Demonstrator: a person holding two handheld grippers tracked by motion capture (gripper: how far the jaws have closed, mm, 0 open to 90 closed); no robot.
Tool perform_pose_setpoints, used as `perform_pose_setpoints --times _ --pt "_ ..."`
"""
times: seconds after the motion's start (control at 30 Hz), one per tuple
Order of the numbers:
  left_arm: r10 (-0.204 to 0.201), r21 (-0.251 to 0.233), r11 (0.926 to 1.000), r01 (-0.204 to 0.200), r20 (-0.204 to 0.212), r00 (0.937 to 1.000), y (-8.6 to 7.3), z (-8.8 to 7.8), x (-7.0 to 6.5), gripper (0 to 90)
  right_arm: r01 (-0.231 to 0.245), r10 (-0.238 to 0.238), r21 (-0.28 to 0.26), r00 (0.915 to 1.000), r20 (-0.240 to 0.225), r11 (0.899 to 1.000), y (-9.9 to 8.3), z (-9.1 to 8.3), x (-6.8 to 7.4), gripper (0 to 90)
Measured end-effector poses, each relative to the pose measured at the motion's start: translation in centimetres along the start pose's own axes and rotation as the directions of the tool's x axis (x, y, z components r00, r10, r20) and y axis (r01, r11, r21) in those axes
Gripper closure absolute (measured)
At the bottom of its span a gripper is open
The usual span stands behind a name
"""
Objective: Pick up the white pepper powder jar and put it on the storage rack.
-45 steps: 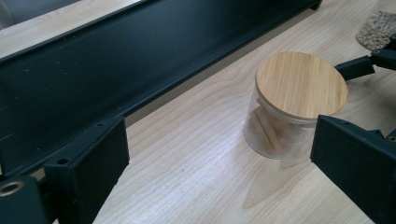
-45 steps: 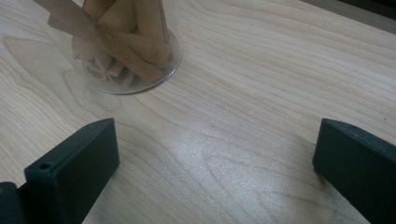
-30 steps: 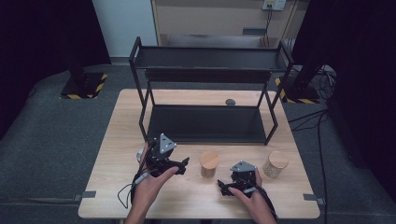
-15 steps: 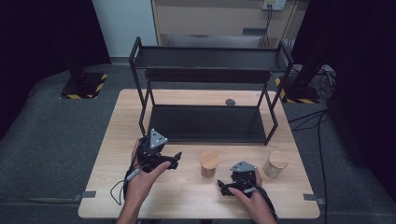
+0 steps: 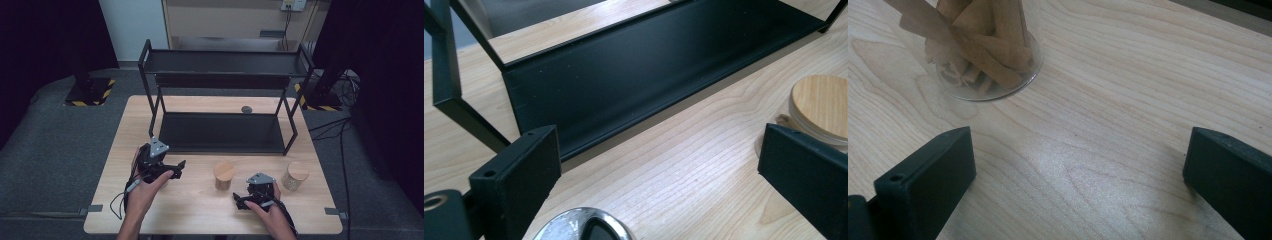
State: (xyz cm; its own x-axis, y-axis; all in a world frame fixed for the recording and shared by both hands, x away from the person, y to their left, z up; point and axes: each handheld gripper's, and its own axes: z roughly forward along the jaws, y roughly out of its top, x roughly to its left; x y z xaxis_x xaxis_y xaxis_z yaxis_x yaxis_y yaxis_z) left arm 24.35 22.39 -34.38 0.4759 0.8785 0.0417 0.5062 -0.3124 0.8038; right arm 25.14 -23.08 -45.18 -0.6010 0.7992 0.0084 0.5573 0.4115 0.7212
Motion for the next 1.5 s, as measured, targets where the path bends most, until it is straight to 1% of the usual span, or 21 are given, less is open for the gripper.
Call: perform_pose_setpoints --times 0.2,0.3,0.4,0.53,0.83,1.0,1.23,1.5 --pt "-0.002 -0.004 1.0 0.002 -0.015 0.9999 -0.5 -0.1 0.4 2.3 0.0 0.0 0.0 1.0 0.0 1.0 0.0 0.0 0.0 0.3" --pt "0.009 -0.001 1.0 -0.009 -0.024 0.9997 -0.8 -0.1 0.6 2.3 0.0 0.0 0.0 1.0 0.0 1.0 0.0 0.0 0.0 0.3" --pt "0.004 -0.004 1.0 -0.004 -0.031 0.9995 -1.2 0.0 0.8 2.3 0.0 0.0 0.0 1.0 0.0 1.0 0.0 0.0 0.0 0.3" --pt "0.006 0.001 1.0 -0.006 -0.045 0.999 -1.7 0.0 1.0 2.3 0.0 0.0 0.0 1.0 0.0 1.0 0.0 0.0 0.0 0.3" --pt "-0.011 0.002 0.9999 0.011 -0.056 0.9984 -3.0 0.3 1.4 2.3 0.0 0.0 0.0 1.0 0.0 1.0 0.0 0.0 0.0 0.3" --pt "-0.009 0.013 0.9999 0.01 -0.064 0.9979 -3.6 0.5 1.5 2.4 0.0 0.0 0.0 1.0 0.0 1.0 0.0 0.0 0.0 0.3" --pt "-0.016 0.018 0.9997 0.018 -0.061 0.998 -4.5 0.9 1.7 2.3 0.0 0.0 0.0 1.0 0.0 1.0 0.0 0.0 0.0 0.3" --pt "-0.027 0.024 0.9993 0.029 -0.069 0.9972 -5.5 1.2 2.0 2.3 0.0 0.0 0.0 1.0 0.0 1.0 0.0 0.0 0.0 0.3"
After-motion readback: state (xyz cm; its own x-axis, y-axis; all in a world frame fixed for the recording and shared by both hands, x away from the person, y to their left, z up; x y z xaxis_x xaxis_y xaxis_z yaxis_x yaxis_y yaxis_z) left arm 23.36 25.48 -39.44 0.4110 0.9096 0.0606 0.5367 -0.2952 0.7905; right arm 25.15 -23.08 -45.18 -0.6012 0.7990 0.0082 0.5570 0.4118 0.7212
